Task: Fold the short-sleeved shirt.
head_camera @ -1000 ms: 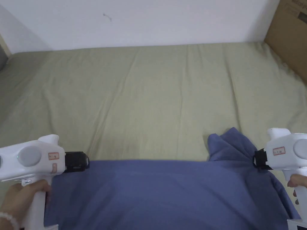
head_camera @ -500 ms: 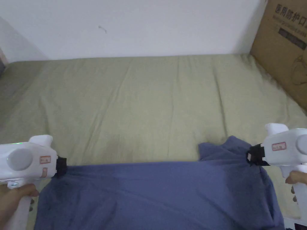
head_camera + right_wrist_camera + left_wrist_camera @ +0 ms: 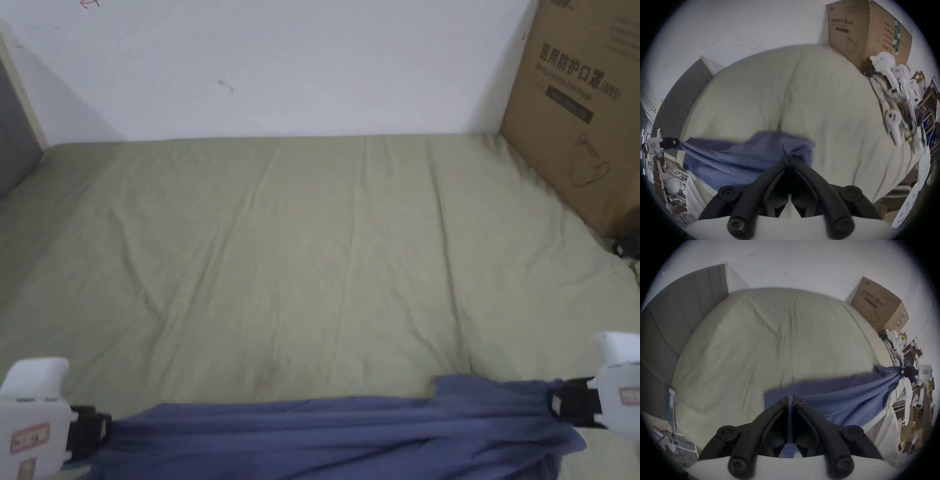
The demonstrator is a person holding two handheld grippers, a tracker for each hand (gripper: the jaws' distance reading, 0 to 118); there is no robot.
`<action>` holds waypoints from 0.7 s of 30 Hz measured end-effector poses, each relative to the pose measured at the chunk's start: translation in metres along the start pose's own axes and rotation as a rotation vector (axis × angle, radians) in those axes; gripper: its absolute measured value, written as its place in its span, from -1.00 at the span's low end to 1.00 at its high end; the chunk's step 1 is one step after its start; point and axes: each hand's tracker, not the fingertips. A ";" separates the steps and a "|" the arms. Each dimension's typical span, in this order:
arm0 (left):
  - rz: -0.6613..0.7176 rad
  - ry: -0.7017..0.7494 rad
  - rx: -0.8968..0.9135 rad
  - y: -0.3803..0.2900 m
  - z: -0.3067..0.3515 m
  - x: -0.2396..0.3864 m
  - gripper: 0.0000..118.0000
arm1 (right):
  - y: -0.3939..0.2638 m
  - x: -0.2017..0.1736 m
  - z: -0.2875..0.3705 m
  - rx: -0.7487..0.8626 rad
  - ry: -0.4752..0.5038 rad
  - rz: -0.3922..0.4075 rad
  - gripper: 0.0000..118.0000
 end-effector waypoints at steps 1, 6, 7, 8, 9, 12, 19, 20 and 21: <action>-0.006 -0.002 -0.037 -0.011 -0.004 0.001 -0.95 | -0.011 0.002 -0.004 -0.019 -0.007 -0.016 -0.99; -0.005 0.005 -0.114 -0.057 -0.021 -0.001 -0.95 | -0.048 0.015 -0.019 -0.051 -0.006 -0.055 -0.99; 0.003 -0.001 -0.111 -0.061 -0.023 -0.003 -0.94 | -0.051 0.018 -0.021 -0.054 -0.006 -0.068 -0.99; 0.015 -0.007 -0.103 -0.064 -0.025 -0.005 -0.90 | -0.054 0.019 -0.022 -0.052 -0.004 -0.069 -0.97; 0.025 -0.003 -0.100 -0.061 -0.029 -0.011 -0.78 | -0.055 0.019 -0.022 -0.049 -0.003 -0.069 -0.85; 0.036 0.014 -0.090 -0.056 -0.028 -0.011 0.73 | -0.058 0.015 -0.014 -0.016 -0.045 -0.037 0.03; 0.012 0.010 0.024 -0.032 0.011 0.003 0.76 | -0.036 -0.010 0.037 0.233 -0.070 -0.036 0.02; 0.027 -0.013 0.045 -0.028 0.016 0.004 0.47 | -0.031 -0.018 0.043 0.276 -0.068 -0.035 -0.20; 0.051 -0.049 0.064 -0.025 0.022 0.007 -0.05 | -0.027 -0.028 0.049 0.317 -0.057 -0.028 -0.69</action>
